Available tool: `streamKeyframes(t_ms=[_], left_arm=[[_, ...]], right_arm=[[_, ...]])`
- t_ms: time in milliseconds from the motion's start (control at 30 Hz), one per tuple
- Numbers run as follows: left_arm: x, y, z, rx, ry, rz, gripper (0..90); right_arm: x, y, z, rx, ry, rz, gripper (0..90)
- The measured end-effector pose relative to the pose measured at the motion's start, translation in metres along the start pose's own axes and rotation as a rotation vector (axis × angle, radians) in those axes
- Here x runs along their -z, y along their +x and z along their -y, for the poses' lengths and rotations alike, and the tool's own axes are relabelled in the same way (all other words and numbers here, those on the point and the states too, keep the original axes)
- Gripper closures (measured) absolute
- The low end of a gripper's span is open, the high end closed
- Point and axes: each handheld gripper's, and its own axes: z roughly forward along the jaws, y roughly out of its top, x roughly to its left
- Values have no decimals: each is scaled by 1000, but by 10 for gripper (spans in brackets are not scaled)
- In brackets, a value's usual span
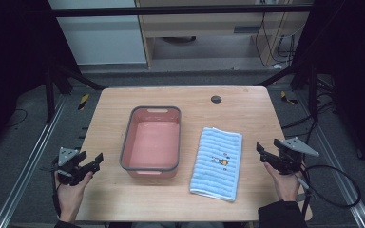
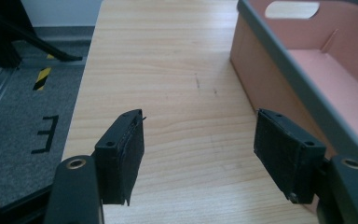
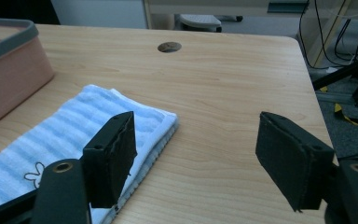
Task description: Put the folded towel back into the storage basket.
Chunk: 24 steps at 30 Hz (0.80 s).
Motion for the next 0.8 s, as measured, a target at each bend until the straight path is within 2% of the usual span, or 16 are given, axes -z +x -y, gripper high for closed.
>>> streamKeyframes(t_ms=[67,167,300,500,800], left_arm=[[5,-4,-4,4,-28,22,347],[7,-7,-6,1,-38,29,333],[11,-12,-11,-3,-57,42,315],[17,-22,-17,-5,-68,67,304],[22,-35,-32,-38,-90,93,299]], right_arm=[[0,2,-2,-2,4,-5,307],[0,4,-4,-12,10,-10,307],[3,7,-8,-7,-14,-28,303],[6,8,-14,16,-45,-42,297],[8,8,-23,23,-61,-67,297]])
